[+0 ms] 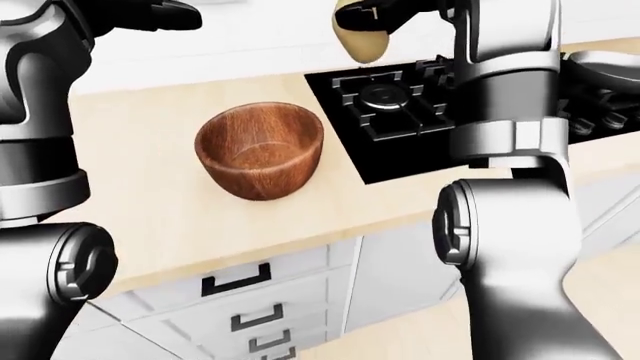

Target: Pick the potato from the pan and place it in the bowl.

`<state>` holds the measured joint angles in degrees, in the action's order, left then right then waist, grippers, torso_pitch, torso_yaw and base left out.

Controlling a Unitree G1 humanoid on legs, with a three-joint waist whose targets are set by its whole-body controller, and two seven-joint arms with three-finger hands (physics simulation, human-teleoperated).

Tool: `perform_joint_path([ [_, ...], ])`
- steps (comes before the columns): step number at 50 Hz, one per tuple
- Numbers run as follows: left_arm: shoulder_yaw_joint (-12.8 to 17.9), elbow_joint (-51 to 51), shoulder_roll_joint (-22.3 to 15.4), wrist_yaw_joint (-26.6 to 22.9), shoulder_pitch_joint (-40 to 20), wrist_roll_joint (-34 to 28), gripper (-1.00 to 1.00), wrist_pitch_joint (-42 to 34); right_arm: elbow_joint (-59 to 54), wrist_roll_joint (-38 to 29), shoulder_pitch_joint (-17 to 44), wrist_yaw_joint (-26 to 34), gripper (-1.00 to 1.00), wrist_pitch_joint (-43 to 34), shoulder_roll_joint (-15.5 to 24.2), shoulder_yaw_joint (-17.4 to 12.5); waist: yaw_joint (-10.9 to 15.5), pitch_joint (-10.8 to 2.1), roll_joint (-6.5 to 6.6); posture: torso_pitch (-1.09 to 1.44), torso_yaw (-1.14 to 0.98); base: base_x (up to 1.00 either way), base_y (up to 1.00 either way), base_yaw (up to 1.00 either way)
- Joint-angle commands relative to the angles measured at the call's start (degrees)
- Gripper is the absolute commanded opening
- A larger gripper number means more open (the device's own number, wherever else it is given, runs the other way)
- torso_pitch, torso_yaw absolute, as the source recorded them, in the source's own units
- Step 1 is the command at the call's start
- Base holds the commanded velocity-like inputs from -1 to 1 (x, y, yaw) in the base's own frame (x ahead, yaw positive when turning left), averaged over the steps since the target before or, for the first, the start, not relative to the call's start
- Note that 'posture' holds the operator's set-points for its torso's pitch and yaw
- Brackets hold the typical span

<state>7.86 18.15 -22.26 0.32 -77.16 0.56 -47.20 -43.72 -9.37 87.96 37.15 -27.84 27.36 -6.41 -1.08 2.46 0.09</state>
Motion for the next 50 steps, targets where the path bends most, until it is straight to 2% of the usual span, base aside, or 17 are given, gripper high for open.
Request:
perform_joint_path([
  [1,0.1,-1.4,-0.4,0.0,-2.3,-0.1,1.0,1.9,1.6,0.4,2.0,-0.7,-1.0,1.5,0.8,-0.7,-0.3,-1.58,0.36,0.0,0.0,-0.11,0.32,0.0],
  [5,0.2,-1.4,-0.5,-0.1,-2.0,-0.2,1.0,2.0,1.8,0.5,1.8,-0.8,-1.0,1.4,0.7,-0.7,-0.3,-1.57,-1.67,0.0,0.0,-0.1,0.32,0.0],
  [7,0.2,-1.9,-0.5,-0.1,-1.9,-0.1,1.0,1.7,2.0,0.5,1.8,-0.8,-1.0,1.3,0.8,-0.7,-0.2,-2.21,-4.42,0.0,0.0,-0.11,0.32,0.0],
  [9,0.2,-2.0,-0.5,-0.1,-1.8,-0.2,1.0,1.6,2.2,1.1,1.7,-0.7,-1.0,0.8,0.8,-1.2,0.2,-1.63,-3.58,0.0,0.0,-0.09,0.36,0.0],
  [10,0.2,-2.0,-0.5,-0.1,-1.8,-0.2,1.0,1.7,2.4,1.1,1.6,-0.7,-1.0,0.9,0.8,-1.0,0.5,-0.77,-4.19,0.0,0.0,0.0,0.0,0.0],
  [13,0.0,-2.1,-0.3,-0.2,-1.5,-0.4,1.0,1.9,3.5,1.8,0.3,0.2,-1.0,0.4,0.5,-0.7,1.1,0.8,-1.69,0.0,0.0,0.0,0.0,0.0],
  [16,0.0,-2.2,-0.4,-0.3,-1.5,-0.6,1.0,1.9,3.0,1.2,0.3,-0.1,-1.0,-0.1,0.6,-0.5,-0.7,-0.43,2.0,0.0,0.0,0.0,0.0,0.0],
  [17,0.1,-2.2,-0.4,-0.3,-1.5,-0.6,1.0,1.9,3.1,1.0,0.3,-0.1,-1.0,-0.4,0.6,-0.4,-1.3,-1.07,1.85,0.0,0.0,0.0,0.0,0.0],
  [18,0.1,-2.2,-0.3,-0.3,-1.5,-0.7,1.0,2.0,3.1,0.9,0.6,-0.3,-1.0,-0.7,0.6,-0.5,-0.7,0.16,1.45,0.0,0.0,0.0,0.0,0.0],
  [24,0.1,-2.6,-0.3,-0.4,-1.3,-0.8,1.0,1.9,2.2,-0.2,1.3,-1.1,-1.0,-0.6,0.7,-0.6,0.4,-0.21,-0.13,0.0,0.0,0.0,0.0,0.0],
  [30,0.0,-2.4,-0.1,-0.4,-1.9,-0.9,1.0,1.8,1.2,0.4,2.9,-2.6,-1.0,0.3,1.2,-1.0,1.0,-0.16,-0.26,0.0,0.0,0.0,0.0,0.0],
  [32,-0.1,-2.4,0.0,-0.4,-2.0,-1.0,1.0,1.7,1.1,0.4,2.9,-2.7,-1.0,0.6,1.3,-1.0,2.0,-1.97,0.25,0.0,0.0,0.0,0.0,0.5],
  [39,0.0,-2.6,0.1,-0.4,-2.3,-1.1,1.0,1.4,2.3,0.8,2.6,-2.7,-1.0,0.3,1.8,-1.0,2.4,-1.41,-1.02,0.0,0.0,0.0,0.0,0.81],
  [44,0.0,-2.5,0.1,-0.4,-2.3,-1.1,1.0,1.5,2.3,0.9,2.6,-2.5,-1.0,0.3,1.6,-1.0,2.5,-1.71,0.34,0.0,0.0,0.0,0.0,0.81],
  [48,0.0,-2.3,0.1,-0.4,-2.3,-1.0,1.0,1.7,2.8,1.1,2.3,-2.3,-1.0,0.0,1.6,-0.9,0.8,-0.92,4.06,0.0,0.0,0.0,0.0,0.48],
  [49,0.0,-2.4,0.0,-0.4,-2.3,-1.0,1.0,1.6,2.9,1.1,2.2,-2.3,-1.0,0.0,1.6,-0.9,0.4,-1.91,4.98,0.0,0.0,0.0,0.0,0.0],
  [50,0.0,-2.3,0.0,-0.4,-2.2,-1.0,1.0,1.7,2.7,1.0,2.3,-2.5,-1.0,0.2,1.6,-1.0,0.5,-0.32,3.34,0.0,0.0,0.0,0.0,0.0],
])
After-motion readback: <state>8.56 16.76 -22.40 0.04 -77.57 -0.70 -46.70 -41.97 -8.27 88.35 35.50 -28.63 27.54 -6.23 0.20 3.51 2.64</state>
